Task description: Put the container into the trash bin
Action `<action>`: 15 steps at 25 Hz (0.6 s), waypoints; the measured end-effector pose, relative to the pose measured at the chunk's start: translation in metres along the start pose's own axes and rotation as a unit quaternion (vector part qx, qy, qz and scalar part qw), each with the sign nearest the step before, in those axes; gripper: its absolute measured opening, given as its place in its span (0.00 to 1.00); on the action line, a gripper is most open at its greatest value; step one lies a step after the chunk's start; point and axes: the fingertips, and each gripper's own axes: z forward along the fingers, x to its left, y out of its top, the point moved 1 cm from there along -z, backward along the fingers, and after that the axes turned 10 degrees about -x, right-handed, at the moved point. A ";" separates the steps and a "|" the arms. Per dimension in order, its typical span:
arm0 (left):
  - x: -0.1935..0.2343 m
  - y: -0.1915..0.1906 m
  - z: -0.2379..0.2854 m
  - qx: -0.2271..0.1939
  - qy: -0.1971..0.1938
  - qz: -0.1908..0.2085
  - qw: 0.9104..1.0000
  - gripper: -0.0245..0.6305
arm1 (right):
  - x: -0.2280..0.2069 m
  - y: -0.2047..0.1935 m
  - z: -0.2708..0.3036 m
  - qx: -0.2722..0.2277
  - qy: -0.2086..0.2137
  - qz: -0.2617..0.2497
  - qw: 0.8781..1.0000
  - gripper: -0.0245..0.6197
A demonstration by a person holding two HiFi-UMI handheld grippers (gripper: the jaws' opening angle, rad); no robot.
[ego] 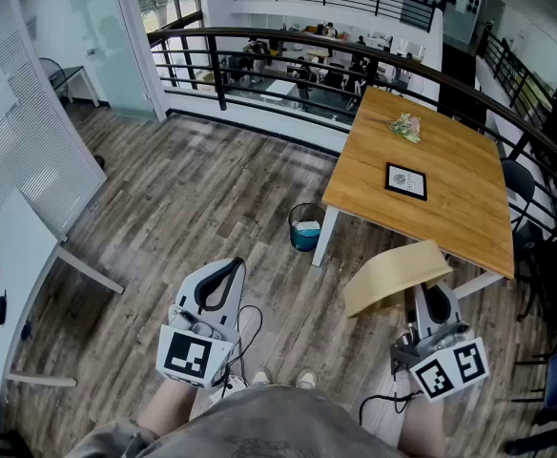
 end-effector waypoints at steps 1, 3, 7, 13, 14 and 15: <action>0.000 0.000 0.000 0.000 -0.001 0.000 1.000 0.06 | 0.000 0.000 -0.001 0.001 0.001 -0.001 1.000 0.10; -0.001 0.001 0.000 0.001 -0.001 0.000 1.000 0.06 | 0.000 0.000 -0.002 0.001 0.002 -0.003 1.000 0.10; -0.006 0.000 0.002 0.003 0.001 -0.005 1.000 0.06 | -0.005 0.000 -0.003 0.001 0.000 0.001 1.000 0.10; -0.014 -0.002 0.008 0.009 0.003 -0.008 1.000 0.06 | -0.016 0.000 -0.002 0.002 0.000 0.000 1.000 0.09; -0.015 -0.003 0.010 0.009 0.004 -0.007 1.000 0.06 | -0.018 0.000 -0.002 0.003 0.001 -0.004 1.000 0.09; -0.016 -0.004 0.011 0.010 0.005 -0.004 1.000 0.06 | -0.020 0.001 -0.002 0.002 0.003 -0.005 1.000 0.09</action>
